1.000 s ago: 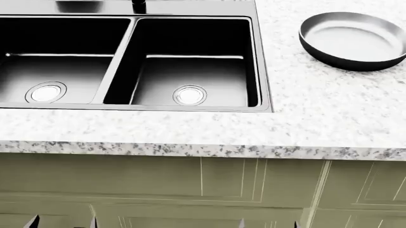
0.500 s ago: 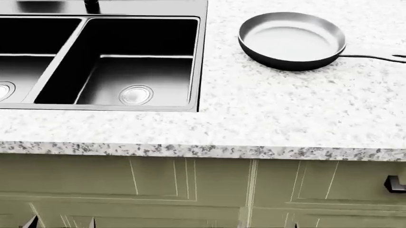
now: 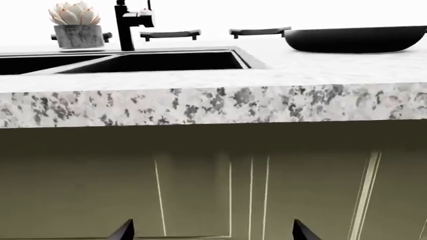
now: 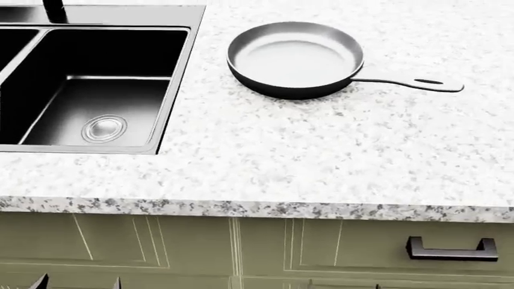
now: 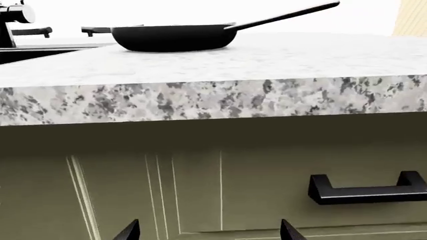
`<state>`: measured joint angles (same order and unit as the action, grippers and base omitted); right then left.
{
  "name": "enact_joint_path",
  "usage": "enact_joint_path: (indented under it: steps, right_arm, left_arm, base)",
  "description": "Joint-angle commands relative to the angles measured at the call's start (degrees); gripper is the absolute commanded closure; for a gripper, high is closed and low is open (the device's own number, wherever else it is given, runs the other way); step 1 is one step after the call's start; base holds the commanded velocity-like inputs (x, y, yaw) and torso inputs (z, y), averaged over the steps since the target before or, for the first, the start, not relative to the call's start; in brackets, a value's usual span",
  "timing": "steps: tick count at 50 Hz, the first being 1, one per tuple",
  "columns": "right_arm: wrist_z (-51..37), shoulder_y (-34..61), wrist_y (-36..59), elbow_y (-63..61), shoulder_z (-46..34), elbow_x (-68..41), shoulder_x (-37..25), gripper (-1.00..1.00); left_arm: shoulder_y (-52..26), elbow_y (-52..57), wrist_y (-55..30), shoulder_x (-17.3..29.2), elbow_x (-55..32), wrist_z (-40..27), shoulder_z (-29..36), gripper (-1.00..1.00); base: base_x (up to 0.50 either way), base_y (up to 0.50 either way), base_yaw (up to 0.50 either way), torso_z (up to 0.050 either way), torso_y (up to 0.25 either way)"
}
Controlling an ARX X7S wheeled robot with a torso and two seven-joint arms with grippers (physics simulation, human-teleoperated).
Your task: Pick the pan and sponge and place them into the sink. Then turn on the water.
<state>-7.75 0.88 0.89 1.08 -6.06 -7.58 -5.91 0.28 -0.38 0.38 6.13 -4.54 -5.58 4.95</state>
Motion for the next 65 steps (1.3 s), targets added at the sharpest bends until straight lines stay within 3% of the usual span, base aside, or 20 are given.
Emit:
enact_joint_path:
  steps: [1,19,40,65]
  right_arm:
    - [-0.9,-0.1,-0.4,0.0,-0.9,-0.3,-0.5,-1.0]
    - [-2.0,0.2,-0.1,0.0,-1.7,-1.2,-1.4,-1.0]
    - [-2.9,0.1,-1.0,0.3,-3.0,-1.5,-2.1,-1.0]
    - [-4.0,0.3,-1.5,0.3,-3.8,-2.2,-3.0,-1.0]
  left_arm:
    - [-0.2,-0.2,0.0,0.9,-0.6,-0.6,0.5,-1.0]
    - [-0.6,-0.2,-0.5,1.1,-0.9,-2.1,1.8,-1.0]
    - [-0.3,-0.5,0.3,2.4,-2.7,-2.4,2.0,-1.0]
    - [-0.3,-0.3,1.6,3.0,-2.2,-3.8,3.4,-1.0]
  base:
    - [0.27,-0.03,0.0,0.0,0.0]
    - [-0.09,-0.3,0.0,0.0,0.0]
    - [0.23,-0.03,0.0,0.0,0.0]
    - [0.0,0.0,0.0,0.007,0.0]
